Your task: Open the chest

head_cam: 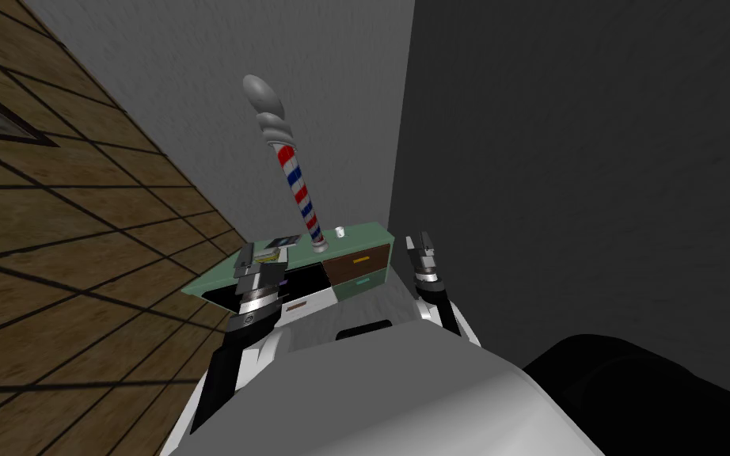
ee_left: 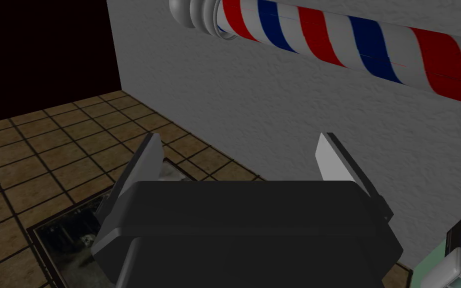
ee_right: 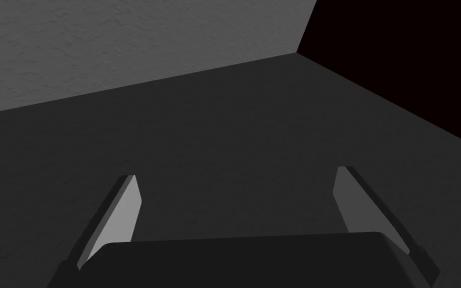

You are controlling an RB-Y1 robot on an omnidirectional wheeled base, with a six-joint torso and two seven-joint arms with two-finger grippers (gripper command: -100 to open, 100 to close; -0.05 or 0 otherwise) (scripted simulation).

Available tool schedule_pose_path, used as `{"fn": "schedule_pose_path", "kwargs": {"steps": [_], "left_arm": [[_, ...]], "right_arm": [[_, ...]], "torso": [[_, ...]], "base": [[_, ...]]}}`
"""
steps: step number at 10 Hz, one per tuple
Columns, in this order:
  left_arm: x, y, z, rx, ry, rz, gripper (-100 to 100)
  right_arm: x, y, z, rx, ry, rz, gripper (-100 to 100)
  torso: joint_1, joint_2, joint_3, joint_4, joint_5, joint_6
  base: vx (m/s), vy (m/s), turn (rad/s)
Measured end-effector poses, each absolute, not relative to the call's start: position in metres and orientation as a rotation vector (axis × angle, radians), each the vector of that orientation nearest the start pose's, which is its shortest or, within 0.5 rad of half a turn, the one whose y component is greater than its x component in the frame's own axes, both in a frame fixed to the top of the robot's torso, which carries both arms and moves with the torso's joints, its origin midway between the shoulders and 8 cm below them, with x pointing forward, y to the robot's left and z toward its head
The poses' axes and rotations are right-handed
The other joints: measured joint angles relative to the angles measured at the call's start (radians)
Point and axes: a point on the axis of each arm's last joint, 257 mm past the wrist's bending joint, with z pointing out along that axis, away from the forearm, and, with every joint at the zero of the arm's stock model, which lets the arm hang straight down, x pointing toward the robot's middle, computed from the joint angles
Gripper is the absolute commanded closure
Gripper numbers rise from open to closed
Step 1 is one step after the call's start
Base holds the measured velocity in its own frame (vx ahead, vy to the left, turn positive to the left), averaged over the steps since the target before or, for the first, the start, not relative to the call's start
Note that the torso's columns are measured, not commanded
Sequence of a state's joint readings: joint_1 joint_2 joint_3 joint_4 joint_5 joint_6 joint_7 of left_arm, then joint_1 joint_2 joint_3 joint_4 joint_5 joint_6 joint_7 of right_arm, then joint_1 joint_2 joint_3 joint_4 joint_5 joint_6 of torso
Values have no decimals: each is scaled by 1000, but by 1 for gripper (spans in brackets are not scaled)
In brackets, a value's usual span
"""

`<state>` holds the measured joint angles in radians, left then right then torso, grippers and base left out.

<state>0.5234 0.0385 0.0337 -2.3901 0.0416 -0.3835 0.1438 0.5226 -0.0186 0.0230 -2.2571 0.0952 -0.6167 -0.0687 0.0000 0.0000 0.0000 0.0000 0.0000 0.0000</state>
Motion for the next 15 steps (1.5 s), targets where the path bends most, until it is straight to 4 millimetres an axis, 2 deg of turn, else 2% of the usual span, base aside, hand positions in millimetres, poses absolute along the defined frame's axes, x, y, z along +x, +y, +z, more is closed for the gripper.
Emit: {"fn": "schedule_pose_path", "kwargs": {"steps": [2,9,10,12,15], "left_arm": [[337,290,45,-728,597,-1418,0],[337,290,45,-728,597,-1418,0],[337,290,45,-728,597,-1418,-100],[344,286,35,-715,647,-1411,-100],[356,287,14,-718,710,-1390,-100]], "right_arm": [[330,-256,27,551,624,1347,0],[330,-256,27,551,624,1347,0],[330,-256,27,551,624,1347,0],[330,-256,27,551,624,1346,0],[330,-256,27,551,624,1346,0]], "torso": [[0,104,-209,105,0,0],[0,618,-1234,617,0,0],[0,691,-1382,691,0,0],[-2,733,-1471,733,-1,0],[0,737,-1476,738,0,0]], "base": [[0,0,0],[0,0,0],[24,-24,1],[42,-57,3],[54,-70,3]]}}
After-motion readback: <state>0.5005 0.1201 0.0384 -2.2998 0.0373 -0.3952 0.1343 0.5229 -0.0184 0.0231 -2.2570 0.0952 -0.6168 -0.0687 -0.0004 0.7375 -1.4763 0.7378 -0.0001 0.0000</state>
